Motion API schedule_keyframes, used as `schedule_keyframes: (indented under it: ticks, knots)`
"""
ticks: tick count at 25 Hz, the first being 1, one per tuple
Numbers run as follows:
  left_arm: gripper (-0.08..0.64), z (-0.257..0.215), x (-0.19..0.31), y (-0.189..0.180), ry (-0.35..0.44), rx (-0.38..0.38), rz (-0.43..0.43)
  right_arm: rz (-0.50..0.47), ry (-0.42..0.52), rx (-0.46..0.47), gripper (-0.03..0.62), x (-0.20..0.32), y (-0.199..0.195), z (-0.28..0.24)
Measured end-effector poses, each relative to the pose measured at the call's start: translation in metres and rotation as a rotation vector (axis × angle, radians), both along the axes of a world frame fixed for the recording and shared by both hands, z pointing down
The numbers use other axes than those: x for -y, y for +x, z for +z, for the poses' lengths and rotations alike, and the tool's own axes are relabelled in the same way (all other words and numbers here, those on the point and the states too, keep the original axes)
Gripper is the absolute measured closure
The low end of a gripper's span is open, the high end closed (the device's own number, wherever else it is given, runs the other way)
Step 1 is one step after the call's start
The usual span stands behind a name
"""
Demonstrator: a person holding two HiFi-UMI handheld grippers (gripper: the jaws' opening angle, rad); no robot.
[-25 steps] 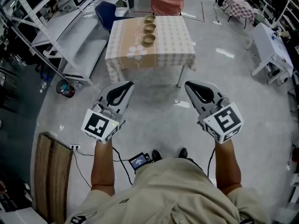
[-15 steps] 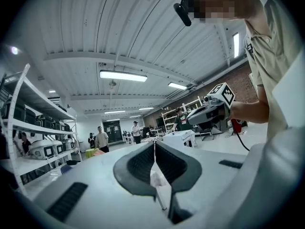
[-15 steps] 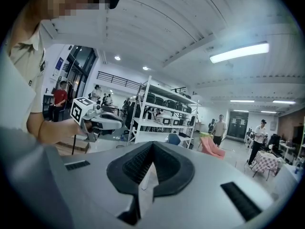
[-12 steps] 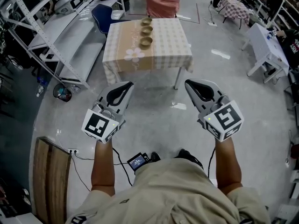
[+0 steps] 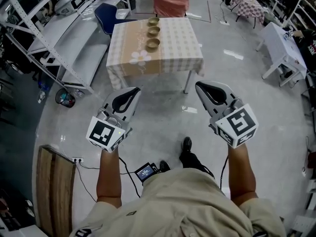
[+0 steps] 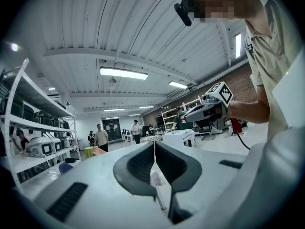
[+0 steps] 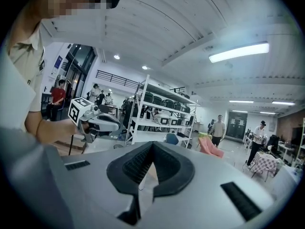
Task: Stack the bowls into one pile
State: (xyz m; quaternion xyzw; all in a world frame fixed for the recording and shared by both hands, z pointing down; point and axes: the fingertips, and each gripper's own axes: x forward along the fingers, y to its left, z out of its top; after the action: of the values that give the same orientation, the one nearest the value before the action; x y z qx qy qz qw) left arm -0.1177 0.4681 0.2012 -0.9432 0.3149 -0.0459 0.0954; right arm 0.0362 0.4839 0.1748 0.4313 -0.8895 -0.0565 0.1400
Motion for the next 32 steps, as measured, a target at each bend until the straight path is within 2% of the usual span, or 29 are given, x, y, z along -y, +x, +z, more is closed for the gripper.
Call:
schedule_keyframes:
  ticks: [9, 24, 32]
  knots:
    - [0.545, 0.006, 0.056, 0.019, -0.015, 0.044, -0.056, -0.042, -0.008, 0.036, 0.589, 0.071, 0.023, 0.012]
    - [0.545, 0.003, 0.195, 0.109, -0.034, 0.068, -0.146, -0.123, -0.035, 0.071, 0.589, 0.223, 0.111, 0.019]
    - [0.545, -0.001, 0.236, 0.143, -0.035, 0.098, -0.170, -0.163, -0.040, 0.097, 0.589, 0.270, 0.138, 0.021]
